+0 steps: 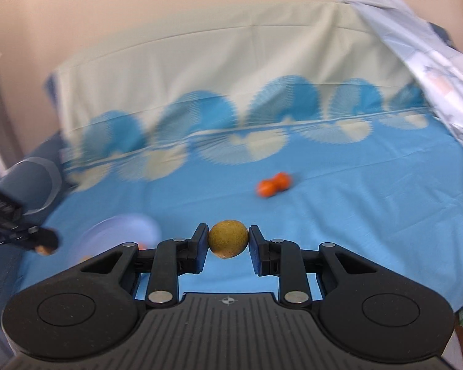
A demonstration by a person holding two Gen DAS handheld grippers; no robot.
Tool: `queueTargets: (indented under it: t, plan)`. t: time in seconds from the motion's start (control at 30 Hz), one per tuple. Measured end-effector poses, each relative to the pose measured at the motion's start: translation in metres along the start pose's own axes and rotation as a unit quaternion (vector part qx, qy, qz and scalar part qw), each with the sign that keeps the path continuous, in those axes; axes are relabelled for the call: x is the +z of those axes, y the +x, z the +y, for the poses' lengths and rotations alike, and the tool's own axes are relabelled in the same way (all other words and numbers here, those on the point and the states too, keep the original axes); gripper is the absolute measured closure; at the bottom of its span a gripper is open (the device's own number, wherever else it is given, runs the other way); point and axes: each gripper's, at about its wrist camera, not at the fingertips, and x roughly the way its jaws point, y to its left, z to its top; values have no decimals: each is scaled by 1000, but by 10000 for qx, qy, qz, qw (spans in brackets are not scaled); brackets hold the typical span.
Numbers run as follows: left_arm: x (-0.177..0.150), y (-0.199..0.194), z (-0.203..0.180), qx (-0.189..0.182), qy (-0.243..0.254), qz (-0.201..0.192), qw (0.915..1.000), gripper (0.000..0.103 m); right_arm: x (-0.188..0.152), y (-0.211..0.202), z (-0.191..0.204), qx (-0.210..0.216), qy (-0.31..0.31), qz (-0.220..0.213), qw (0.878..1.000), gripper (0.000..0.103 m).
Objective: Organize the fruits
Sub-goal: 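Carry both held yellow-brown fruits over the plate with both tools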
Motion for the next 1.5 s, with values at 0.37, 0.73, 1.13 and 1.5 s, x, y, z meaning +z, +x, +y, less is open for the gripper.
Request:
queueTargets:
  t: [0.37, 0.73, 1.13, 1.5]
  plan:
    - [-53, -67, 69, -65, -498, -446, 9977, 76, -21, -72, 87, 677, -862, -157, 9938, 74]
    - [-72, -90, 94, 8, -749, -685, 9948, 76, -26, -86, 123, 1045, -1397, -199, 9845, 74]
    - [-62, -80, 108, 67, -903, -759, 9930, 76, -25, -70, 126, 988, -1495, -61, 9838, 74]
    - [-22, -50, 119, 103, -944, -853, 9918, 76, -12, -29, 133, 934, -1539, 142, 9836, 74]
